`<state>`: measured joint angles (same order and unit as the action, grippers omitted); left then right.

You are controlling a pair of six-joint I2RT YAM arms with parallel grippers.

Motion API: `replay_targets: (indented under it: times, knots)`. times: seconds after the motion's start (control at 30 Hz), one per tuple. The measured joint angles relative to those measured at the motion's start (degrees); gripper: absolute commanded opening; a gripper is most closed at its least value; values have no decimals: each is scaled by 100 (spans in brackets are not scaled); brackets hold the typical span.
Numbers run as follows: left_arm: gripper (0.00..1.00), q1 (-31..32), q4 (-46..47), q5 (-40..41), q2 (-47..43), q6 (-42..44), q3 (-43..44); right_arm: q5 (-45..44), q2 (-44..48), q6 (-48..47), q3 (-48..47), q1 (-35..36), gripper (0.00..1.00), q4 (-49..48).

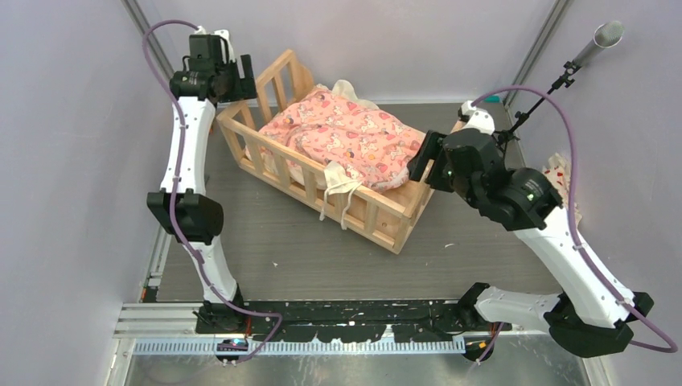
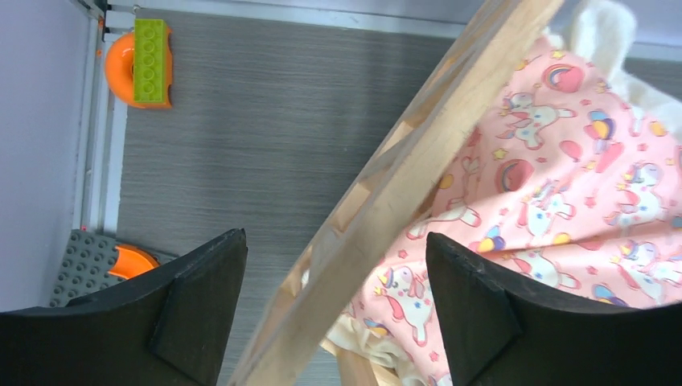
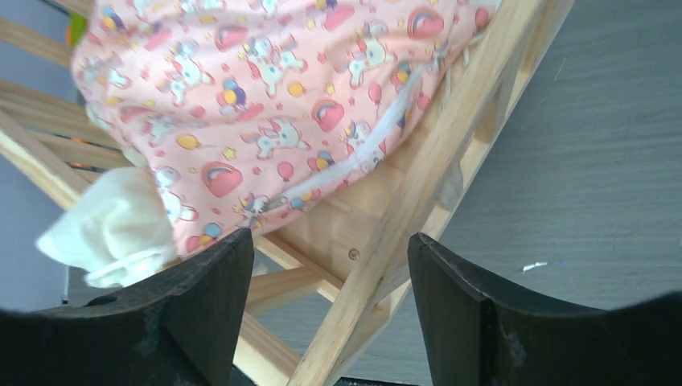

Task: Set up the pet bed

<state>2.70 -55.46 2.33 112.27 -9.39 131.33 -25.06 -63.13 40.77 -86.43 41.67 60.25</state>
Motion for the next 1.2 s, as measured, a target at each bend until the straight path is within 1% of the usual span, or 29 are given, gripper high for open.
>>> replay_targets:
  times: [0.07, 0.17, 0.27, 0.33, 0.4, 0.5, 0.6, 0.67, 0.8, 0.97, 1.13, 1.2]
  knots:
    - [86, -2, 87, -46, -227, -98, -146, -63, -15, -140, -348, 0, 79, 55]
    - [86, 2, 197, -205, -737, -225, -522, -271, -92, -378, -872, 0, 78, 249]
    - [85, 68, 304, -352, -1425, -334, -1073, -380, -179, -643, -1209, -4, 72, 415]
    - [84, 177, 343, -396, -1845, -385, -1373, -280, -267, -857, -1440, -7, 67, 509]
    - [83, 428, 374, -398, -2282, -400, -1674, 74, -422, -1134, -1759, -11, 65, 549]
    - [82, 1069, 542, -457, -2992, -422, -2260, 708, -656, -1440, -2048, -11, 65, 459]
    - [80, 1731, 765, -634, -3663, -522, -2973, 1235, -962, -1526, -2118, -11, 68, 354]
    - [79, 1996, 852, -745, -3958, -570, -3331, 1451, -1224, -1460, -2124, -11, 71, 273]
    - [78, 2225, 944, -820, -4207, -640, -3781, 1650, -1853, -1091, -1985, -11, 75, -68]
    - [78, 2269, 938, -822, -4214, -649, -4057, 1722, -2540, -599, -1823, -13, 77, -326]
    - [78, 2269, 938, -817, -4336, -640, -4168, 1998, -2887, -179, -1633, -61, 78, -461]
    - [78, 2269, 935, -815, -4417, -627, -4192, 2114, -2916, -79, -1534, -66, 80, -505]
